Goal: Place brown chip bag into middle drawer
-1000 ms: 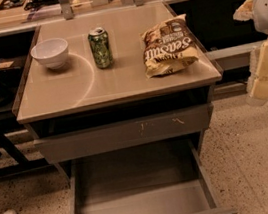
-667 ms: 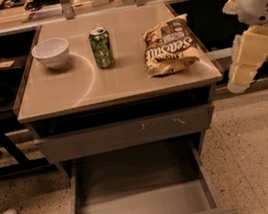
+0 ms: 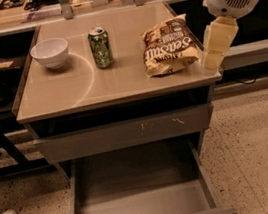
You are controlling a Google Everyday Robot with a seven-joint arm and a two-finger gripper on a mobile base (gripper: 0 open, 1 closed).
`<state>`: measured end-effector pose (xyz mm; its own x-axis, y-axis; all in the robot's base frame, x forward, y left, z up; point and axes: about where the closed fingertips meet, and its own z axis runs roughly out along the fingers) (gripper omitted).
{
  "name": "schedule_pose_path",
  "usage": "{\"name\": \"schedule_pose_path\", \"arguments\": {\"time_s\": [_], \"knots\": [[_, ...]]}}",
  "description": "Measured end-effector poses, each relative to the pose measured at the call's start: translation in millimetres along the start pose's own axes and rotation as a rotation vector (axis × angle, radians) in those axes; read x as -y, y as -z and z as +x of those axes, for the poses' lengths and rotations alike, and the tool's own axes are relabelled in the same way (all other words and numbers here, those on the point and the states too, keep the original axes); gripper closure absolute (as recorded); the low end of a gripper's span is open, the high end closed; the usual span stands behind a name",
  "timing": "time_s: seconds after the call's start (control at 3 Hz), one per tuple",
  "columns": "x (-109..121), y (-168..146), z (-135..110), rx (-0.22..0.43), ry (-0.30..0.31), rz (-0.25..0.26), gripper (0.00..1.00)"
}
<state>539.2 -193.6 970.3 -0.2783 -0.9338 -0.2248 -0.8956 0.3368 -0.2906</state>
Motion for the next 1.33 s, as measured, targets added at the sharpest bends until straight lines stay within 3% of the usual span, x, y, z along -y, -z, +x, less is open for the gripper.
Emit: {"name": "schedule_pose_path", "arguments": {"time_s": [0.67, 1.33], "knots": [[43, -33, -45, -0.001, 0.025, 0.018, 0.00], [52, -69, -58, -0.019, 0.015, 0.016, 0.00]]}}
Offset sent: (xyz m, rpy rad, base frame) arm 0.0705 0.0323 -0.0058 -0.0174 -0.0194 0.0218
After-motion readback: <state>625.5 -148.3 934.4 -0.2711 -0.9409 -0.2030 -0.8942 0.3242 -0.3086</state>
